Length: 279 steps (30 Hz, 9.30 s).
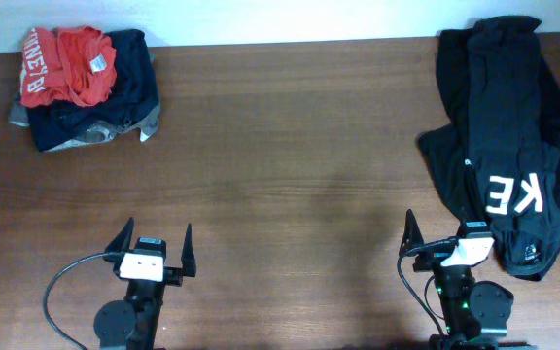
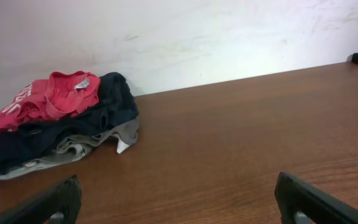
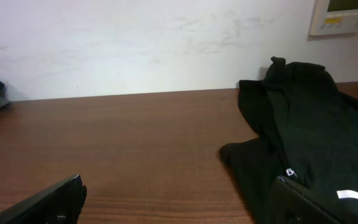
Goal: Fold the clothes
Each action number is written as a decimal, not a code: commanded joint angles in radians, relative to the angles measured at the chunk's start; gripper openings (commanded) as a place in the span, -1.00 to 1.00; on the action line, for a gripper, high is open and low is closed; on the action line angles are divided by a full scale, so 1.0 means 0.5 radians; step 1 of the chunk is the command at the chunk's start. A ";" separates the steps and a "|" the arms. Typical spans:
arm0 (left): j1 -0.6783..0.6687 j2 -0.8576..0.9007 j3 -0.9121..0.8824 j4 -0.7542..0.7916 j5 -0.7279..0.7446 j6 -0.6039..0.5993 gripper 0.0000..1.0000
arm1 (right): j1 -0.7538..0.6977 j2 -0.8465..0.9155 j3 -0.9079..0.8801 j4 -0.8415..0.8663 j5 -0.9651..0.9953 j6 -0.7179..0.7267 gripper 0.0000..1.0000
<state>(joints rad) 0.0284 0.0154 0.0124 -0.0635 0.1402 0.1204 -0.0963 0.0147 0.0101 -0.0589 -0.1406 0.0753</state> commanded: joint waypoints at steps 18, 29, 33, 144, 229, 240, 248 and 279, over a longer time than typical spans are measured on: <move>-0.001 -0.018 -0.005 0.050 0.043 0.014 0.98 | 0.009 -0.019 0.022 0.053 -0.081 0.099 0.97; -0.001 0.364 0.404 0.040 0.146 -0.021 0.98 | 0.008 0.214 0.603 -0.231 -0.009 0.078 0.98; -0.002 0.700 0.717 0.002 0.201 -0.020 0.98 | 0.009 0.497 0.875 -0.345 -0.011 0.067 0.97; -0.388 3.933 3.413 -1.614 0.462 0.114 0.98 | -0.798 3.837 3.904 -2.378 -0.379 0.010 -0.92; -0.617 3.642 2.811 -1.460 0.092 0.095 0.53 | 0.227 3.653 3.486 -2.081 0.183 0.382 0.98; -0.837 3.748 2.744 -1.070 -0.287 0.553 0.43 | 0.227 3.653 3.484 -2.074 0.183 0.382 0.98; -0.833 3.938 2.744 -1.028 -0.399 0.609 0.41 | 0.227 3.653 3.484 -2.072 0.185 0.381 0.98; -0.833 4.134 2.743 -1.042 -0.463 0.600 -0.50 | 0.227 3.653 3.480 -2.065 0.185 0.381 0.98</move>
<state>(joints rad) -0.3923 2.0640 1.3911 -0.5922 -0.0685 0.4202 0.0216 1.8374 1.7573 -1.0943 -0.0460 0.2756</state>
